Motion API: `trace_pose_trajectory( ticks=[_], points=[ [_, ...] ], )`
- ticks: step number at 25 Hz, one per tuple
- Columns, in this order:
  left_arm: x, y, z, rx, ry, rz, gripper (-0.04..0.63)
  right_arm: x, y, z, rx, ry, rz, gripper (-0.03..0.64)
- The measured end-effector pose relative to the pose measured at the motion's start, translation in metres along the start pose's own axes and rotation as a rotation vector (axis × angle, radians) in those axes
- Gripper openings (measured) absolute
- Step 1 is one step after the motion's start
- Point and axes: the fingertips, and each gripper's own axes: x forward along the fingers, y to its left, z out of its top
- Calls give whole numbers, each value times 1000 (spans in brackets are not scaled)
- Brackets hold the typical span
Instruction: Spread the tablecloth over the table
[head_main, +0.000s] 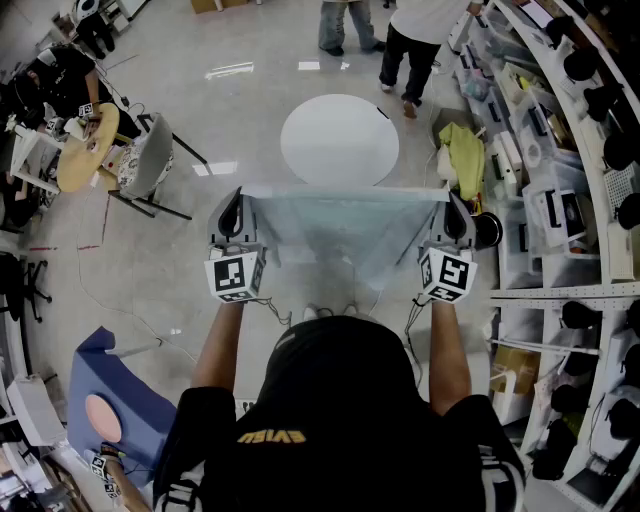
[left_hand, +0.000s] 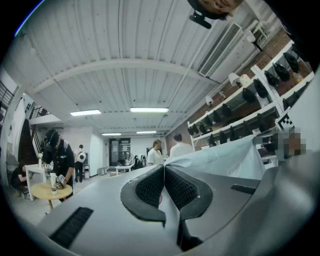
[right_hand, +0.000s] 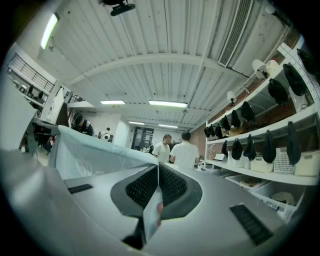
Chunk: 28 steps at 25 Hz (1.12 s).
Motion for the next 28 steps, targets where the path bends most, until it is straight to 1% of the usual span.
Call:
trace_pose_trajectory(
  ticks=[5,11,17,28],
  points=[
    [-6,-8,-1,10,1,-2,18,1,-7,-1,4,8,14,5],
    [-6,-15,-4,20,15,-6,18,-4,-13,-7,33,19,23,5],
    [1,-25,2,35,10,-11,18,0,-25,-12,37,32,6,5],
    [13,-42,14,65,-2,25,18,13,-48,-9,24,0,26,5]
  ],
)
